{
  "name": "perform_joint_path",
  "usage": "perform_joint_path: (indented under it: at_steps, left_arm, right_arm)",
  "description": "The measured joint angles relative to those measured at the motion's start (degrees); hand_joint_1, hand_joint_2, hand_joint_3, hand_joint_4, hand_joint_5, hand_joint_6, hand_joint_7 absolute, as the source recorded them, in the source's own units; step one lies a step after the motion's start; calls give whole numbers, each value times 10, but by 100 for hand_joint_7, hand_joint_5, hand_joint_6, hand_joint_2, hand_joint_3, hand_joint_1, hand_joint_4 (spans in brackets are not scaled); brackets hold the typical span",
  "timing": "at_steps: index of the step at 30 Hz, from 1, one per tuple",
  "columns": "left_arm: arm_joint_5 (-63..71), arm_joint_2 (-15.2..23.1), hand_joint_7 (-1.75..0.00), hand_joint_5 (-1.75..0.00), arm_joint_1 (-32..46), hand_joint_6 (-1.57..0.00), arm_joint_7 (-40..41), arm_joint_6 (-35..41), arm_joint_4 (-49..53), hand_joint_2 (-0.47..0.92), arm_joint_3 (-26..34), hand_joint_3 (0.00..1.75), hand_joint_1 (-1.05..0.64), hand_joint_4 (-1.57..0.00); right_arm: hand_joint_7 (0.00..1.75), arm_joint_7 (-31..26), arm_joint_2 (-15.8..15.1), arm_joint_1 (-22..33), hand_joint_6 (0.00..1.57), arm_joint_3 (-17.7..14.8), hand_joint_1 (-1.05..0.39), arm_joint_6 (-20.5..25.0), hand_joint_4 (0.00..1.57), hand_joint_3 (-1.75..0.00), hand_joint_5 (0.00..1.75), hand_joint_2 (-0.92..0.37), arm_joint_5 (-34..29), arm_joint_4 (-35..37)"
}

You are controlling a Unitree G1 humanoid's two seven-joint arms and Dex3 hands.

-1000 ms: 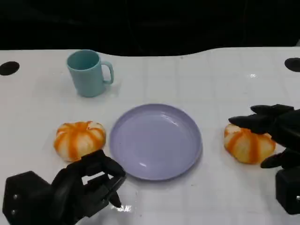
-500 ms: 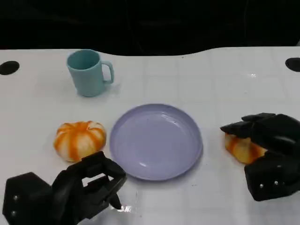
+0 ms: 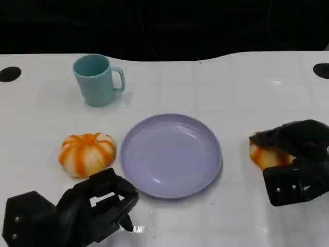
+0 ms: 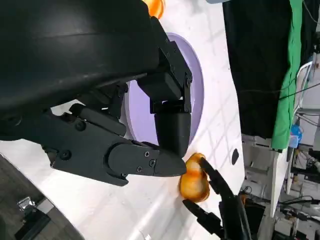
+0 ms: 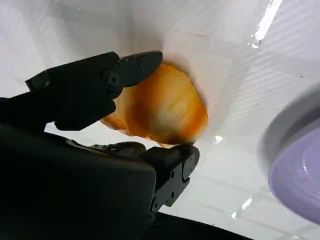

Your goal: Grasp the bread from the table and place it into the plate.

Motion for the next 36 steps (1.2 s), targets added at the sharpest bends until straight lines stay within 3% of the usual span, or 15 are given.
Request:
perform_joint_path:
  at_steps: [1, 2, 3, 4, 6, 9, 12, 17, 18, 20, 23, 25, 29, 33, 36]
  left_arm:
    - [0, 0, -139, -175, 0, -73, 0, 0, -2, 92, 0, 25, -54, -72]
    - [0, 0, -139, -175, 0, -73, 0, 0, -3, 92, 0, 25, -54, -72]
    - [0, 0, -139, -175, 0, -73, 0, 0, -4, 92, 0, 26, -53, -71]
    - [0, 0, -139, -175, 0, -72, 0, 0, -4, 92, -1, 26, -53, -71]
    - [0, 0, -139, -175, 1, -72, 0, 0, -5, 92, -1, 27, -52, -71]
    - [0, 0, -139, -175, 1, -72, 0, 0, -7, 92, -1, 28, -52, -71]
    - [0, 0, -139, -175, 2, -73, 0, 0, -10, 92, -2, 28, -51, -72]
    - [2, 0, -138, -175, 2, -74, 0, -4, -10, 92, -3, 28, -53, -74]
    - [3, 0, -138, -175, 2, -74, 0, -6, -10, 92, -4, 28, -53, -74]
    - [4, 0, -137, -175, 2, -74, 0, -8, -9, 92, -4, 27, -52, -74]
    - [4, 0, -137, -175, 2, -74, 0, -8, -6, 92, -4, 27, -51, -72]
    - [3, 0, -137, -175, 2, -74, 0, -7, -6, 92, -3, 27, -50, -72]
    - [2, 0, -137, -175, 3, -74, 0, -6, -6, 92, -3, 27, -51, -71]
    - [2, 0, -138, -175, 3, -74, 0, -1, -6, 92, -2, 28, -51, -72]
    - [2, 0, -139, -175, 3, -74, 0, -1, -6, 92, -1, 28, -51, -73]
  right_arm:
    - [8, -2, 1, -1, 61, -1, -19, 0, 65, -2, 22, -86, 5, 4]
    - [7, -5, 2, -1, 69, -3, -15, 1, 73, -2, 43, -88, 11, 9]
    - [6, -9, 6, -1, 80, -8, -10, 4, 68, -1, 102, -90, 22, 14]
    - [8, -15, 13, -1, 90, -18, -9, 7, 68, -3, 125, -91, 34, 21]
    - [11, -40, 22, -1, 102, -27, -6, 9, 71, -5, 143, -92, 50, 32]
    - [19, -70, 25, -3, 122, -27, -5, -9, 82, -6, 150, -92, 54, 54]
    - [23, -98, 25, -13, 125, -26, -5, -36, 82, -12, 163, -92, 54, 83]
    - [26, -153, 33, -27, 126, -26, -1, -51, 82, -10, 165, -91, 54, 122]
    - [40, -166, 37, -28, 122, -26, 0, -55, 80, -9, 170, -91, 55, 127]
    - [92, -190, 44, -28, 100, -27, 4, -63, 80, -7, 174, -91, 59, 134]
    - [136, -222, 51, -29, 84, -27, 8, -80, 83, -8, 174, -91, 64, 144]
    - [150, -244, 56, -29, 77, -30, 11, -96, 85, -11, 175, -90, 72, 148]
    - [158, -273, 66, -29, 77, -40, 16, -117, 87, -14, 175, -87, 79, 148]
    - [174, -293, 70, -29, 72, -48, 16, -145, 91, -85, 175, -50, 89, 138]
    - [175, -295, 79, -29, 73, -58, 15, -157, 92, -104, 175, -40, 103, 128]
